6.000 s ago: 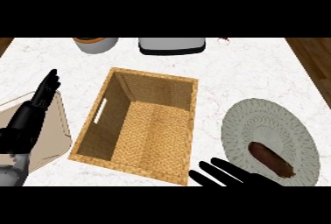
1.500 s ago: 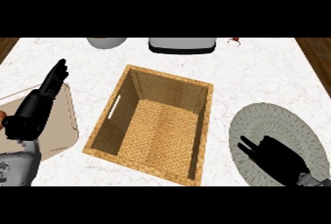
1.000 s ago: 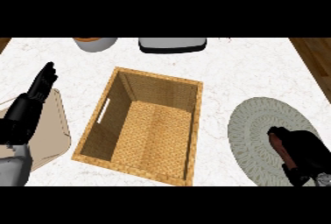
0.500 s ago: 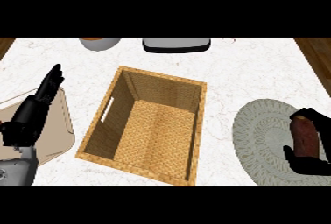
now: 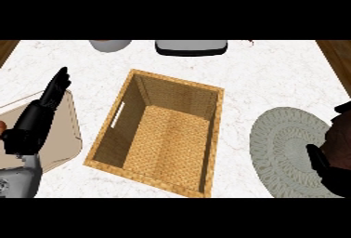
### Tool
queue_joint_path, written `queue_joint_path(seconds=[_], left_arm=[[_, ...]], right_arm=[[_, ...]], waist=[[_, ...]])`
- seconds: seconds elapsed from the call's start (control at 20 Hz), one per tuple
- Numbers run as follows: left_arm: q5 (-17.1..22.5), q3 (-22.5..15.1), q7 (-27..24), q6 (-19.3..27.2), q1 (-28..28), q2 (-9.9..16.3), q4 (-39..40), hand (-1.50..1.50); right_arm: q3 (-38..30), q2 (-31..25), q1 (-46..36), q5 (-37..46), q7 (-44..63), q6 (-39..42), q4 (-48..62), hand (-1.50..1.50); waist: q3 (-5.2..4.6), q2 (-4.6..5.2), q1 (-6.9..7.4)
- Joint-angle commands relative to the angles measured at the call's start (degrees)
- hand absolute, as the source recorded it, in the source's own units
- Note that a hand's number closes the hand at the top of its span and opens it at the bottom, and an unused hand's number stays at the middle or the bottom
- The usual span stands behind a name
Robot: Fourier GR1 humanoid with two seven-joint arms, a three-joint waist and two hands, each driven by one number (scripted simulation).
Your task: Pick the sweet potato from the placemat and place it in the basket
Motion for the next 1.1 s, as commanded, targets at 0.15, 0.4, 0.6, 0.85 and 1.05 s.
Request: queue_joint_path(seconds=[0.15, 0.4, 0.6, 0.85, 1.05], left_arm=[[-0.62, -1.13, 2.21, -0.5, -1.6, -0.32, -0.74, 0.0], [-1.67, -1.09, -1.97, 0.58, 0.35, -1.6, 1.71, 0.0], [0.37, 0.75, 0.49, -1.78, -3.07, 0.48, 2.21, 0.0], [-1.06, 0.77, -1.45, -0.16, -2.52, -0.44, 3.64, 0.0], [-0.45, 0.35, -0.99, -1.18, -2.12, -0.45, 1.88, 0.0]], right_arm=[[5.87, 2.67, -21.11, -8.14, 23.82, 9.24, -5.33, 1.5], [11.83, 6.74, -38.35, -7.94, 38.21, 10.69, 4.17, 1.5], [15.58, 10.25, -47.56, -5.17, 44.16, 7.51, 11.34, 1.5], [15.47, 10.39, -54.67, -8.81, 49.21, 3.61, 20.46, 1.5], [19.74, 10.42, -55.07, -8.12, 48.28, 1.64, 28.19, 1.5]], waist=[[-0.08, -0.11, 0.89], [-0.09, 0.09, 1.13], [-0.06, 0.04, 1.12], [-0.02, 0.09, 0.93], [0.0, 0.22, 1.38]])
